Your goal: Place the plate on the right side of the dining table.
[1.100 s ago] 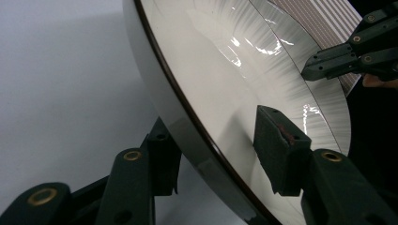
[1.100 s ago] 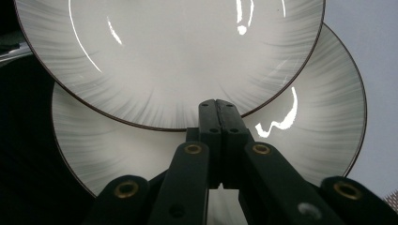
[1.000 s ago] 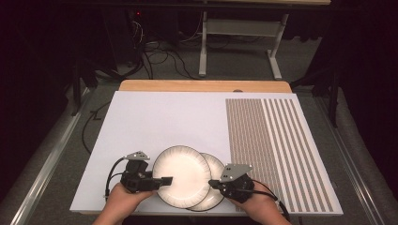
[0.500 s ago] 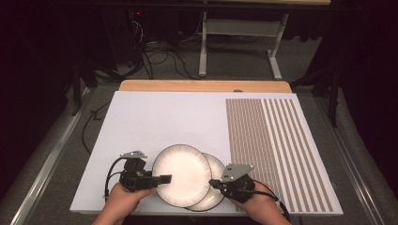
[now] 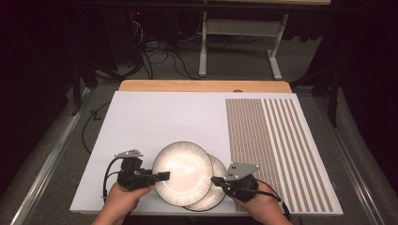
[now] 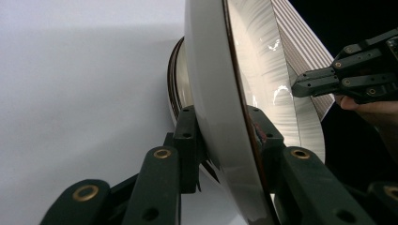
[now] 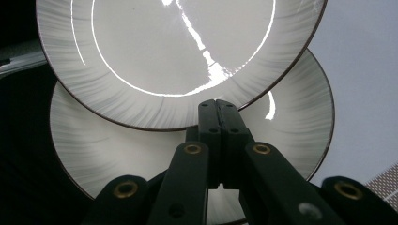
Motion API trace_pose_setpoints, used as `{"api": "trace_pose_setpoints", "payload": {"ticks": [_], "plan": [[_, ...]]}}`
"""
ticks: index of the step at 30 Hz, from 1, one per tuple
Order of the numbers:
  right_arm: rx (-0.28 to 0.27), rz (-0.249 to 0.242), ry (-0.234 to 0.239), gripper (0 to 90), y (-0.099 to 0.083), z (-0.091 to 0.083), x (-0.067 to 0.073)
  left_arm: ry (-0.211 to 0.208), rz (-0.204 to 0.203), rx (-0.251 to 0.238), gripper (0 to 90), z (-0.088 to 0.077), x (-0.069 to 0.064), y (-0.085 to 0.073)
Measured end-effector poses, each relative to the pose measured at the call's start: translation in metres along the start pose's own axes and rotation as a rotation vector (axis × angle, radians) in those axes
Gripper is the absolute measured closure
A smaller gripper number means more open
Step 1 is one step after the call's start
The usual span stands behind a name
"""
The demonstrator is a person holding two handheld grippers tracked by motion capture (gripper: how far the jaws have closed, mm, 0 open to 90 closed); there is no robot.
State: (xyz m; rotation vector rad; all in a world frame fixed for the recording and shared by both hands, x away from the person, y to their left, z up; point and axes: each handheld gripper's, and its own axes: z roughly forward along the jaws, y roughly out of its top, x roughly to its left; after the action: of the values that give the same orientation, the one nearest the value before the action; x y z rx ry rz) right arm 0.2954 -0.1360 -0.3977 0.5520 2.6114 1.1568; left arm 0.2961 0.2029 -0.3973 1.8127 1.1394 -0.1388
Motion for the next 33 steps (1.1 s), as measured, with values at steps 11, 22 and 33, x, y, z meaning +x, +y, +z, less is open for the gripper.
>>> {"api": "trace_pose_setpoints", "payload": {"ticks": [11, 22, 33], "plan": [[-0.044, 0.020, -0.008, 87.4, -0.001, -0.009, -0.003, -0.015, 0.012, -0.066, 75.0, -0.006, -0.001, 0.001], [-0.068, 0.049, -0.033, 84.2, -0.003, -0.017, -0.010, -0.012, 0.062, -0.127, 77.8, -0.012, -0.005, 0.002], [-0.089, 0.093, -0.077, 79.1, -0.008, -0.030, -0.018, 0.043, 0.117, -0.199, 78.3, -0.019, -0.005, 0.003]]}}
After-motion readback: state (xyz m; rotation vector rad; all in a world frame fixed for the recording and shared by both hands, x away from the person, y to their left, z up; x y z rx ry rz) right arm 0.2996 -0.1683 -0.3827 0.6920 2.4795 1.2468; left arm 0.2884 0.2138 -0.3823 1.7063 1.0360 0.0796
